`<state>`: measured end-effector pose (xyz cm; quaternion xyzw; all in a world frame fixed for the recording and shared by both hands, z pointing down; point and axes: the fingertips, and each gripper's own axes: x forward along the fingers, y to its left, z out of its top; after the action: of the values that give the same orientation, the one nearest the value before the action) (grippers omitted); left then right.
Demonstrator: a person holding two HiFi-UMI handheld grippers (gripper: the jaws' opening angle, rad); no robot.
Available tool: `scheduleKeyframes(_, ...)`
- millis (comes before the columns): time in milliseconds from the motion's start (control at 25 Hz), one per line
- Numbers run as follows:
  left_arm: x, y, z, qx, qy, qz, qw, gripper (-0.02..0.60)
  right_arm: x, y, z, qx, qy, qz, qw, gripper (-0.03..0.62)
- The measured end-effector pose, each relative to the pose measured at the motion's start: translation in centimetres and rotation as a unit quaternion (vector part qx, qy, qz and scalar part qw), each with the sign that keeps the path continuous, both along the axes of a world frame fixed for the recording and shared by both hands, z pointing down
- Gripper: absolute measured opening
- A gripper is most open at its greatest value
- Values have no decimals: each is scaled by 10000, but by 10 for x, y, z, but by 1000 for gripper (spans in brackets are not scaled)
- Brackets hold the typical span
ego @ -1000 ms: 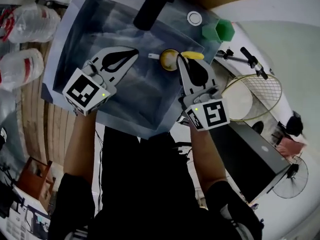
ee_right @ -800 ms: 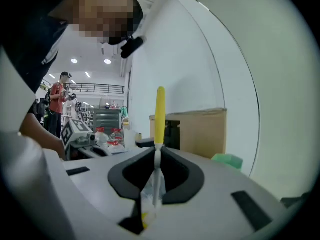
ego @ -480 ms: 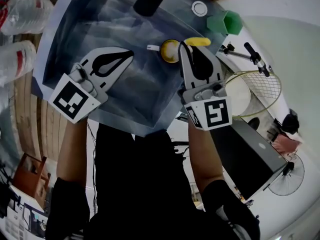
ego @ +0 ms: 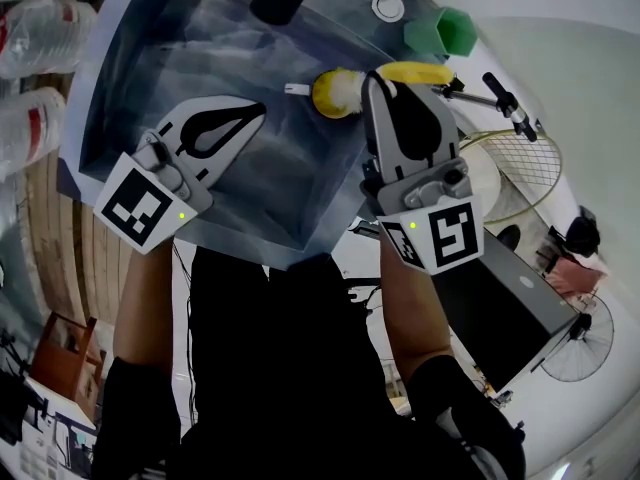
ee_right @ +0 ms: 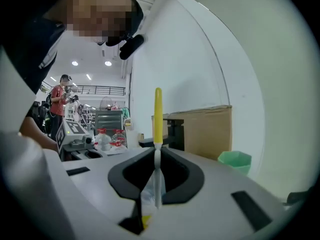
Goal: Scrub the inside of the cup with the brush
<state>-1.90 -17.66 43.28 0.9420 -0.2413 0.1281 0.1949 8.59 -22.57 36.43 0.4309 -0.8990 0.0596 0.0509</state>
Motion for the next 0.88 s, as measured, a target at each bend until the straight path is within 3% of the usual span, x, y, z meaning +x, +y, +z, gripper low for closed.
scheduleKeyframes(240,1,-1,5,25,-84,42,10000,15,-8,7,48,-543,144,-141,9983,48)
scheduleKeyframes(400,2,0,5,67,-60,68,9999,15,-12,7,49,-500,208,-167,9984,48)
scheduleKeyframes(640,3,3,4,8,-16,42,10000,15,-6,16,-6,-14,-5,-158,9999,48)
scheduleKeyframes(880,1,1,5,37,-34,19,10000,15,-8,26,27,-323,184,-201,9991,48)
